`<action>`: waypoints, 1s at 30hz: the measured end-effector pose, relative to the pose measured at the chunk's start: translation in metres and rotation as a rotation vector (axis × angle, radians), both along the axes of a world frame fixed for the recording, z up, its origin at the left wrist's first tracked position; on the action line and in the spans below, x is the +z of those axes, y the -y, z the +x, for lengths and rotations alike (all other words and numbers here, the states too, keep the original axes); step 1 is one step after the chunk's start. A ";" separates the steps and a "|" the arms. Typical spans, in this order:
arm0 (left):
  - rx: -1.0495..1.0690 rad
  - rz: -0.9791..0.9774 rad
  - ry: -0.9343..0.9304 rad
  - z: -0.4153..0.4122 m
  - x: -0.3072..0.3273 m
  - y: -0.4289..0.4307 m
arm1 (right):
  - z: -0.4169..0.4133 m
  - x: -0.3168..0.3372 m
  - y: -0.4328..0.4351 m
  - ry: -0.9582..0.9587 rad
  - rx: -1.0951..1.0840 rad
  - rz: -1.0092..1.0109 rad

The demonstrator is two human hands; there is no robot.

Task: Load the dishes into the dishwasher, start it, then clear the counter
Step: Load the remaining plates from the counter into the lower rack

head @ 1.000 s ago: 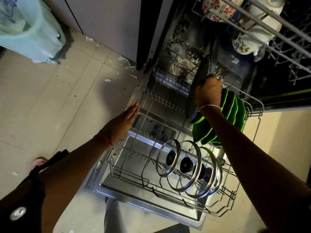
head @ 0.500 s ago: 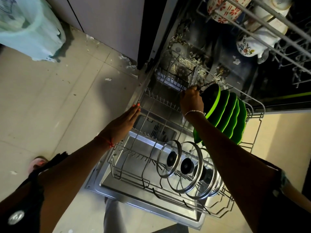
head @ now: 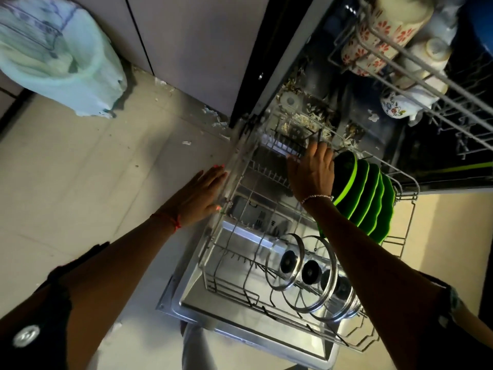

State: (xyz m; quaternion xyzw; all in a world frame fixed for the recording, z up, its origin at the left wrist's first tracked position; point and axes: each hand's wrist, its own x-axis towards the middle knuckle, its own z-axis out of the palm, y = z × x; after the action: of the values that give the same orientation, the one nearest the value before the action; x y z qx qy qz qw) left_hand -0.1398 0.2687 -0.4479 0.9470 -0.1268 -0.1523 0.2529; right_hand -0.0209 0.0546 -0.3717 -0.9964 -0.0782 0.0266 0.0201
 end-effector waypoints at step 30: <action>0.691 0.270 0.579 -0.112 0.564 -0.522 | -0.064 0.557 -0.535 0.379 0.922 -0.038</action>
State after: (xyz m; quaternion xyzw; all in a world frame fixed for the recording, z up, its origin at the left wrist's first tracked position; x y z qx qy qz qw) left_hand -0.2515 0.7912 0.1156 0.9617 0.1515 0.1962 0.1174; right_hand -0.0849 0.5898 0.1857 -0.8457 -0.5122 -0.1474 -0.0266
